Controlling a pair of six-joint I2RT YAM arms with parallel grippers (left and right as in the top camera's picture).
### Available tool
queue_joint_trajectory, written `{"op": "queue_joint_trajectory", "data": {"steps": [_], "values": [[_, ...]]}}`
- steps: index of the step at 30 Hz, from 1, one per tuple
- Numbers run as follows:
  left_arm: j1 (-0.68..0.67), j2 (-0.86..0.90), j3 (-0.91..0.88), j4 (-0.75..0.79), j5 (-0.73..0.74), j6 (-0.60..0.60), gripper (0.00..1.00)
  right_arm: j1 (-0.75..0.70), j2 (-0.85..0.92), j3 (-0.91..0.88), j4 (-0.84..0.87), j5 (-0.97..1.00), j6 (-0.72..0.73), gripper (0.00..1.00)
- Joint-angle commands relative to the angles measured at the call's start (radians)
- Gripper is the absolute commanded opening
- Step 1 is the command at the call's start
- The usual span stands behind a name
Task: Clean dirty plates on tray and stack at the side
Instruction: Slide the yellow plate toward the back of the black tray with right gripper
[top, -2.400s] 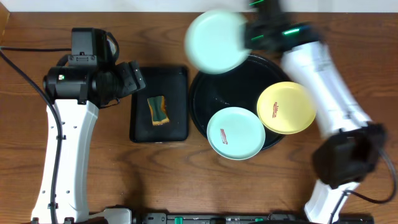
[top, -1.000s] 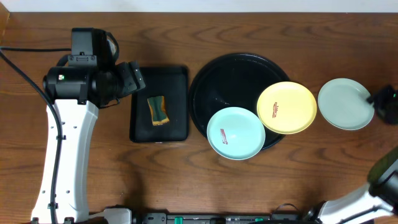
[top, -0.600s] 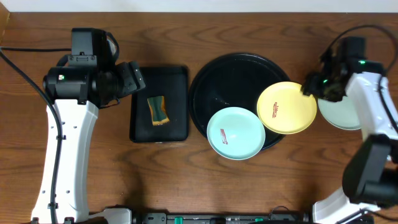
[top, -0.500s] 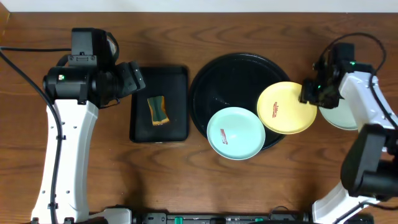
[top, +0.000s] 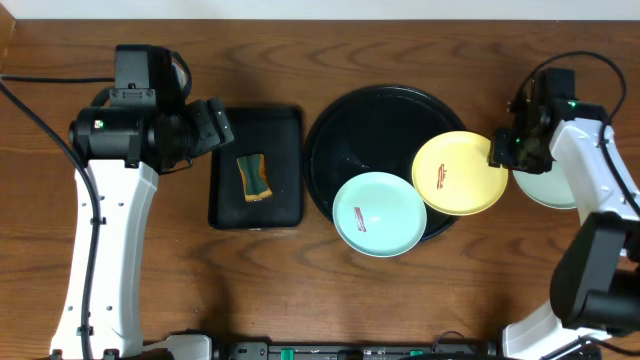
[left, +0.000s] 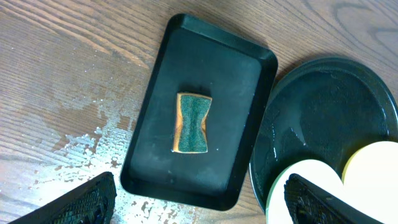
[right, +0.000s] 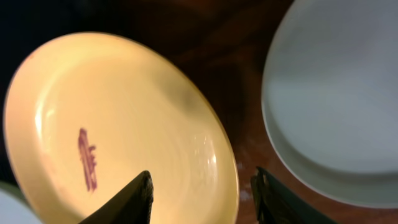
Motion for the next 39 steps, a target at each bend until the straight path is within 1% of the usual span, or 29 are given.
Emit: {"op": "queue_joint_trajectory", "data": {"steps": [1, 4, 5, 6, 8, 9, 15, 20, 26, 29, 31, 32, 34, 35, 37, 39], "values": [[0.005, -0.006, 0.011, -0.003, 0.009, 0.009, 0.88, -0.020, -0.017, -0.023, -0.014, 0.003, -0.017, 0.50], [0.004, -0.006, 0.011, -0.003, 0.009, 0.009, 0.87, -0.023, -0.013, -0.098, 0.037, 0.006, -0.016, 0.50], [0.004, -0.006, 0.011, -0.003, 0.009, 0.009, 0.87, -0.023, -0.013, -0.123, 0.056, 0.006, -0.008, 0.48], [0.005, -0.006, 0.011, -0.003, 0.009, 0.009, 0.87, -0.023, -0.013, -0.142, 0.070, 0.006, 0.003, 0.42], [0.004, -0.006, 0.011, -0.003, 0.009, 0.009, 0.88, -0.023, -0.013, -0.159, 0.090, 0.005, 0.010, 0.21], [0.005, -0.006, 0.011, -0.003, 0.009, 0.009, 0.88, -0.023, -0.017, -0.150, 0.100, -0.010, 0.010, 0.01], [0.004, -0.006, 0.011, -0.002, 0.009, 0.009, 0.88, -0.010, -0.041, -0.020, 0.119, -0.190, 0.026, 0.01], [0.004, -0.006, 0.011, -0.002, 0.010, 0.009, 0.87, 0.049, -0.038, 0.008, 0.219, -0.188, 0.143, 0.01], [0.004, -0.006, 0.011, -0.002, 0.010, 0.009, 0.88, 0.164, 0.034, 0.008, 0.300, -0.140, 0.309, 0.01], [0.004, -0.006, 0.011, 0.002, 0.010, 0.009, 0.88, 0.219, 0.098, 0.008, 0.336, -0.064, 0.376, 0.01], [0.004, -0.006, 0.011, 0.002, 0.010, 0.009, 0.87, 0.240, 0.132, 0.008, 0.335, 0.009, 0.452, 0.01], [0.004, -0.006, 0.011, 0.002, 0.010, 0.009, 0.87, 0.245, 0.143, 0.008, 0.335, 0.015, 0.472, 0.01], [0.004, -0.006, 0.011, 0.001, 0.011, 0.009, 0.87, 0.251, 0.162, 0.008, 0.346, 0.014, 0.472, 0.01], [0.004, -0.006, 0.011, 0.001, 0.014, 0.009, 0.87, 0.254, 0.166, 0.008, 0.353, 0.014, 0.446, 0.01], [0.004, -0.006, 0.011, 0.001, 0.017, 0.009, 0.87, 0.256, 0.166, 0.010, 0.368, 0.013, 0.334, 0.10], [0.004, -0.005, 0.011, 0.001, 0.017, 0.009, 0.88, 0.255, 0.151, 0.020, 0.362, -0.005, 0.203, 0.22]]}}
